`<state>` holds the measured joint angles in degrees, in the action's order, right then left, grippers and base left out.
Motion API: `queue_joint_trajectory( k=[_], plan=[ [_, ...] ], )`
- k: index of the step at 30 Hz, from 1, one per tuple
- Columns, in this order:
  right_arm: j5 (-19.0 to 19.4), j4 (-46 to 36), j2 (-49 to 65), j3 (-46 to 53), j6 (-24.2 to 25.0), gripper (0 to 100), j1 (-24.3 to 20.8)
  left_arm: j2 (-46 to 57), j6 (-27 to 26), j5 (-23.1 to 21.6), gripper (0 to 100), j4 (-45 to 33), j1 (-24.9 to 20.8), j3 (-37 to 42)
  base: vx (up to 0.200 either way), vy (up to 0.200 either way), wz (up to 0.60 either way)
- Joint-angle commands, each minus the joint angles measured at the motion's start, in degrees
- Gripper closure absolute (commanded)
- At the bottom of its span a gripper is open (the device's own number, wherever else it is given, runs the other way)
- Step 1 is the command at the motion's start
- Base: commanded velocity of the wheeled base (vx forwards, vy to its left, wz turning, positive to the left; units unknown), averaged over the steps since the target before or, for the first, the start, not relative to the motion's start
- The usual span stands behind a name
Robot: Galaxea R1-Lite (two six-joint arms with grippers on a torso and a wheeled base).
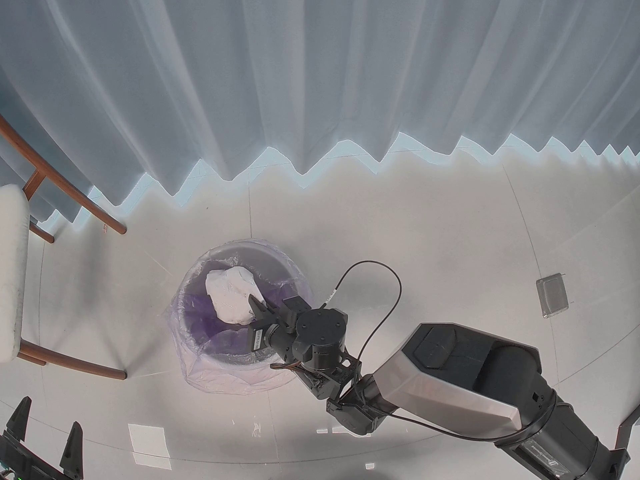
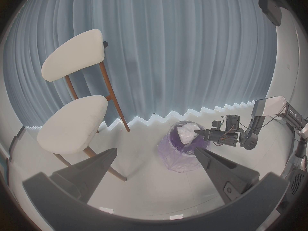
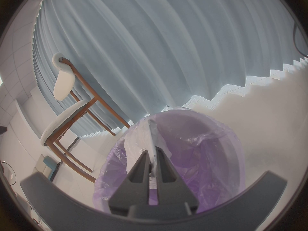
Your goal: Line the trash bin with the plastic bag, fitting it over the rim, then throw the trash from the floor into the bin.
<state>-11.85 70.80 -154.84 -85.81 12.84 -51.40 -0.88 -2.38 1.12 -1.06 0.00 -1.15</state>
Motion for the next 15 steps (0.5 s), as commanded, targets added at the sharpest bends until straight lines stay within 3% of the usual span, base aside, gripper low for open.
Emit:
queue_joint_trajectory(
  k=[1,4,5,15],
  plan=[
    [0.0,-0.1,-0.5,0.0,0.1,100,0.1,0.9,0.0,0.0,0,0.0,0.0,0.0,0.0,0.0,0.0],
    [-0.2,0.1,-0.5,0.0,0.1,100,0.2,0.9,0.0,0.0,0,0.0,0.0,0.0,0.0,0.0,0.0],
    [-0.2,0.6,-0.5,0.0,0.2,0,0.2,0.9,0.0,0.0,0,0.0,0.0,0.0,0.0,0.0,0.0],
    [-0.2,3.1,8.1,8.3,1.8,0,0.2,0.9,0.0,0.0,0,0.1,0.0,0.0,0.0,0.0,0.0]
  ],
)
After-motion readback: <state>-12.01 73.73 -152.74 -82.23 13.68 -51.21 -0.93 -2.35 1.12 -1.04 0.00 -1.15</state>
